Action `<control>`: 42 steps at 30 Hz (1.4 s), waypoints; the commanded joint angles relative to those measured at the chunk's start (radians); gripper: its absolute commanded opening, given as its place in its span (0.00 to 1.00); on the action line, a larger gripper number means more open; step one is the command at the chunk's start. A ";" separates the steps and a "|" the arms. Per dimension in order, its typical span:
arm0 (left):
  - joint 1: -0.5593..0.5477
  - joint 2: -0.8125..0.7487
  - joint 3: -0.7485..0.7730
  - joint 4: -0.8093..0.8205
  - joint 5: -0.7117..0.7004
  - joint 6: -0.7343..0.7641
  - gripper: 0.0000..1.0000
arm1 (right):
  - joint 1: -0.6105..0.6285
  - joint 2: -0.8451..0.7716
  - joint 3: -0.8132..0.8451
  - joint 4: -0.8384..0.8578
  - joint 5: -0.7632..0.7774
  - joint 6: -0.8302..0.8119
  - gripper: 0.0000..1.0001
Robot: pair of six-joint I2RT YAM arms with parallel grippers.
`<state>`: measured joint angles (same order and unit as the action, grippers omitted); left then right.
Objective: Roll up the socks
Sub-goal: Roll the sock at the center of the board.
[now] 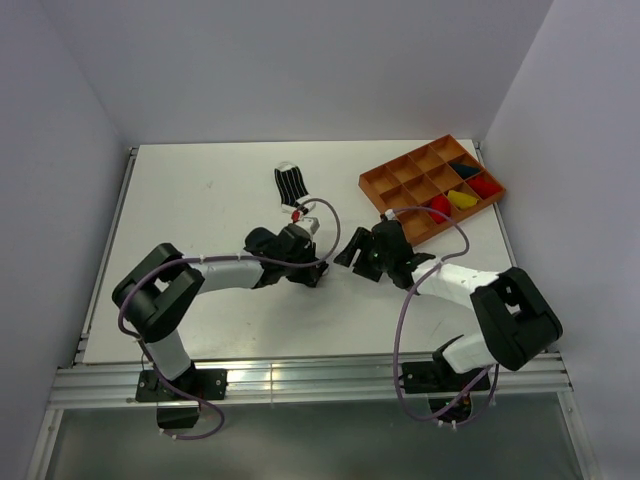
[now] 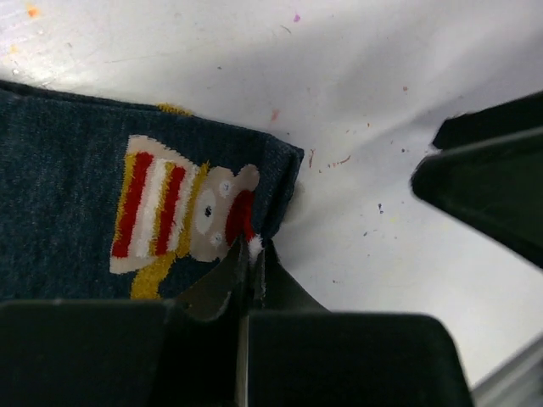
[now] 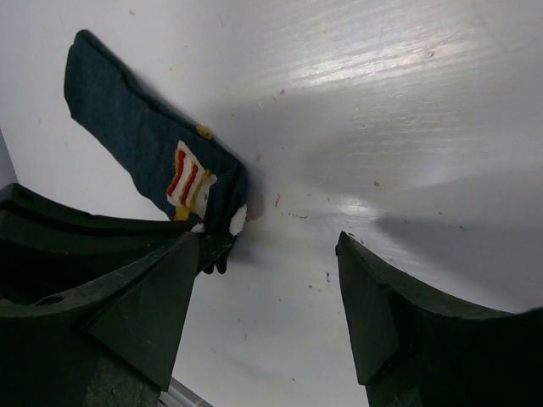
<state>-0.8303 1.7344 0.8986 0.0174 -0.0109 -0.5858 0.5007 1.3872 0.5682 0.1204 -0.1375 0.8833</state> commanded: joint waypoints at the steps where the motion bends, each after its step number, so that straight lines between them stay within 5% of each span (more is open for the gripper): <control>1: 0.054 -0.016 -0.046 0.088 0.187 -0.100 0.00 | 0.031 0.047 0.062 0.067 0.027 0.045 0.73; 8: 0.143 0.000 -0.101 0.188 0.351 -0.200 0.00 | 0.071 0.128 0.111 0.090 0.018 0.060 0.57; 25: 0.200 0.028 -0.125 0.257 0.423 -0.290 0.00 | 0.104 0.286 0.188 0.142 -0.050 0.100 0.21; 42: 0.200 0.065 -0.121 0.253 0.434 -0.287 0.05 | 0.133 0.369 0.291 0.052 -0.057 0.063 0.08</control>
<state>-0.6289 1.7809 0.7738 0.2661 0.4107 -0.8635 0.6201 1.7264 0.8005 0.1871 -0.2005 0.9642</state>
